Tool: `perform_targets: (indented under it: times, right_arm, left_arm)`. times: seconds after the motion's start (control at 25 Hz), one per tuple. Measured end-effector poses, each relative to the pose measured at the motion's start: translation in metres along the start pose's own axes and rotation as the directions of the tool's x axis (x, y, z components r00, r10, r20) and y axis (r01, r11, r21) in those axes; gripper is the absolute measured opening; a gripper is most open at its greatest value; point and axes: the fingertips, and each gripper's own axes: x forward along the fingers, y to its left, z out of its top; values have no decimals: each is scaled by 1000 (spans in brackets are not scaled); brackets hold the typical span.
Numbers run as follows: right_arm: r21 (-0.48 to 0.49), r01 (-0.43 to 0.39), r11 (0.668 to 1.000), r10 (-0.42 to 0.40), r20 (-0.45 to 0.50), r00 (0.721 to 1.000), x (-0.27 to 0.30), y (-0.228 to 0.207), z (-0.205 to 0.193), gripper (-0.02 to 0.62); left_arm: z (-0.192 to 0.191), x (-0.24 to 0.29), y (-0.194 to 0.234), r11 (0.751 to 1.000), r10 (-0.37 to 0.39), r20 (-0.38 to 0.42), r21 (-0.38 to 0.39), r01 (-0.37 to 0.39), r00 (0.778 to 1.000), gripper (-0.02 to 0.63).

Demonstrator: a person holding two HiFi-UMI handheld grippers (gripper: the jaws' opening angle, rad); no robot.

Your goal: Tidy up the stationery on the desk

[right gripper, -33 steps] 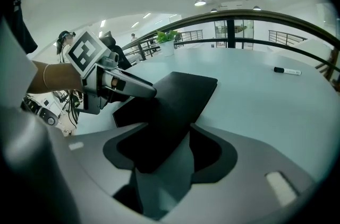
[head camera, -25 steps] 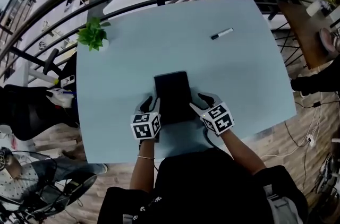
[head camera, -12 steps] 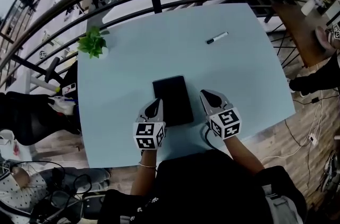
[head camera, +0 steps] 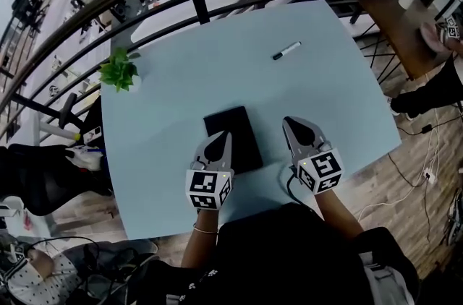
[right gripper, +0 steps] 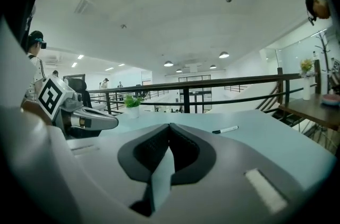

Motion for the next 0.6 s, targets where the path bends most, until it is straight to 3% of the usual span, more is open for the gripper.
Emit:
perform_targets:
  times: [0.32,0.6]
  right_arm:
    - [2,135,991,-135,71,988,-33,-34,29,8]
    - [53,180,982,-184,76,980,-29,-45,29,8]
  left_arm:
    - [16,21,-17,995,-85,19,53,83,996,-8]
    - [18,31,-22,991,-123,14,59,122,992,-6]
